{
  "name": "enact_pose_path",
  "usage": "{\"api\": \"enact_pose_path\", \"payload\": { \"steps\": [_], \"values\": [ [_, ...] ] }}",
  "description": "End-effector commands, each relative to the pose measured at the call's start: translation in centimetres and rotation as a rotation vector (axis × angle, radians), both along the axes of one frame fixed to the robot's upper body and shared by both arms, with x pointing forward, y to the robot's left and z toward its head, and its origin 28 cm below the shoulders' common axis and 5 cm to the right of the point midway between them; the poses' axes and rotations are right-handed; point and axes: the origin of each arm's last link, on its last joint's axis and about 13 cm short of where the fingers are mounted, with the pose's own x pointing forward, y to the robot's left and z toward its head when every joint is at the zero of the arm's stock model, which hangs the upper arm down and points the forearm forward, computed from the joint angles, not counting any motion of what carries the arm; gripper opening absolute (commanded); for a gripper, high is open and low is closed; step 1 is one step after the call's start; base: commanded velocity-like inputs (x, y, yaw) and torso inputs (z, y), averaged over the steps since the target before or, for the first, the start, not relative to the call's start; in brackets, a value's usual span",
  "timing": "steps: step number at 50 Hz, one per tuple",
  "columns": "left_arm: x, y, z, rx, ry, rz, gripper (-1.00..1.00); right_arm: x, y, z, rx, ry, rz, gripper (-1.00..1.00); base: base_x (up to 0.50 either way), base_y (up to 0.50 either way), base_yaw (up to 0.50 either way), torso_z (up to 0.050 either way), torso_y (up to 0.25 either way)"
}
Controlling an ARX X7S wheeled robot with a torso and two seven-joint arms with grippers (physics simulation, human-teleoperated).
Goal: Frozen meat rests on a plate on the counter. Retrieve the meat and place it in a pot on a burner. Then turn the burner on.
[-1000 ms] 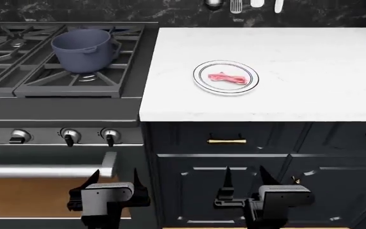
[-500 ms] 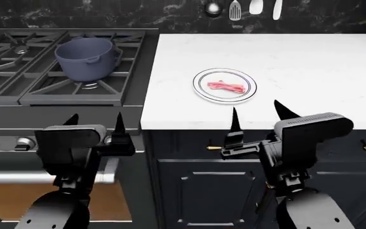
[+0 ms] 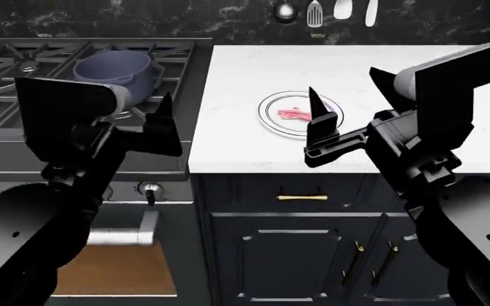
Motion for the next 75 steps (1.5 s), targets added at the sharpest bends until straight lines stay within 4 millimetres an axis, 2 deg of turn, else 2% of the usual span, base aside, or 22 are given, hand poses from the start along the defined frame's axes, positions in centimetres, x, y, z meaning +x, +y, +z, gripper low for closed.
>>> {"api": "enact_pose_path", "payload": {
  "steps": [1,13,18,48,51,57,59,65,75],
  "values": [
    [0.0,0.3,2.6,0.020,-0.040,-0.088,1.00,-0.4,-0.7,2.0,-0.085,0.030,0.012,1.00,0.00,0.00,0.00,0.000,0.000],
    [1.2,0.6,2.1,-0.007,-0.003,-0.115,1.00,0.2,-0.9,2.0,-0.074,0.048,-0.016,1.00,0.01,0.00,0.00,0.000,0.000],
    [1.6,0.6,2.0,-0.008,-0.006,-0.124,1.00,0.7,-1.0,2.3,-0.028,0.030,-0.049,1.00,0.47,0.04,0.00,0.000,0.000],
    [1.4,0.4,2.3,0.012,-0.034,-0.162,1.00,0.5,-0.4,2.8,-0.043,0.046,-0.004,1.00,0.50,0.02,0.00,0.000,0.001],
    [1.3,0.4,2.3,0.011,-0.032,-0.160,1.00,0.5,-0.3,2.8,-0.023,0.103,-0.014,1.00,0.14,0.00,0.00,0.000,0.000],
    [1.3,0.4,2.2,0.004,-0.032,-0.163,1.00,0.7,-0.3,4.1,-0.060,0.110,-0.012,1.00,0.00,0.00,0.00,0.000,0.000],
    [1.3,0.5,2.2,0.001,-0.033,-0.163,1.00,1.0,-0.4,4.7,-0.122,0.107,-0.023,1.00,0.00,0.00,0.00,0.000,0.000],
    [1.5,0.8,2.0,0.004,-0.045,-0.160,1.00,3.3,-0.9,5.9,-0.242,0.206,-0.020,1.00,0.00,0.00,0.00,0.000,0.000],
    [1.8,1.0,2.0,-0.010,-0.038,-0.159,1.00,5.9,-2.5,10.2,-0.324,0.266,0.017,1.00,0.00,0.00,0.00,0.000,0.000]
  ]
}}
